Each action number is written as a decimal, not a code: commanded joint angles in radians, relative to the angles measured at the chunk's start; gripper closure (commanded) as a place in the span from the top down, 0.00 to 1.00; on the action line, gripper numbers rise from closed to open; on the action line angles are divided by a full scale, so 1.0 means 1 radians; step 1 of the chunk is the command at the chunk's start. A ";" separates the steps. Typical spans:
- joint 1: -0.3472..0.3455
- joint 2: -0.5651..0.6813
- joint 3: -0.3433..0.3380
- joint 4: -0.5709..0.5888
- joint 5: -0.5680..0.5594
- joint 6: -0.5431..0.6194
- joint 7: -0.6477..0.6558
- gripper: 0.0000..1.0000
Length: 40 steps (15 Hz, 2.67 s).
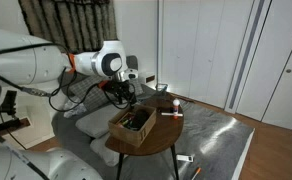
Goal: Put the white ball in the bin
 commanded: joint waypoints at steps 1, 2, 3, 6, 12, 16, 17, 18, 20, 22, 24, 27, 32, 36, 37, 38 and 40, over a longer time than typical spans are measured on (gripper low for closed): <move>0.005 0.001 -0.005 0.003 -0.003 -0.003 0.003 1.00; 0.005 0.001 -0.005 0.003 -0.003 -0.003 0.003 1.00; 0.005 0.001 -0.005 0.003 -0.003 -0.003 0.002 1.00; 0.005 0.001 -0.005 0.003 -0.003 -0.003 0.002 1.00; 0.005 0.001 -0.005 0.003 -0.003 -0.003 0.002 1.00; -0.017 -0.001 0.008 -0.022 -0.052 0.028 0.011 1.00; -0.009 0.001 -0.008 -0.039 -0.056 0.052 -0.025 1.00; 0.004 0.008 -0.033 -0.067 -0.054 0.083 -0.083 1.00; 0.003 0.029 -0.056 -0.104 -0.058 0.143 -0.142 1.00; 0.008 0.053 -0.093 -0.140 -0.039 0.242 -0.210 1.00; 0.014 0.100 -0.115 -0.119 -0.011 0.241 -0.234 1.00; 0.011 0.125 -0.112 -0.095 0.007 0.133 -0.188 1.00; -0.020 0.051 -0.102 -0.125 0.019 0.099 -0.073 1.00; -0.089 -0.022 -0.085 -0.093 -0.116 0.156 -0.032 1.00; -0.115 -0.025 -0.086 -0.080 -0.151 0.167 -0.019 1.00; -0.152 -0.008 -0.093 -0.064 -0.190 0.185 -0.003 1.00; -0.196 0.064 -0.134 -0.022 -0.207 0.251 0.002 1.00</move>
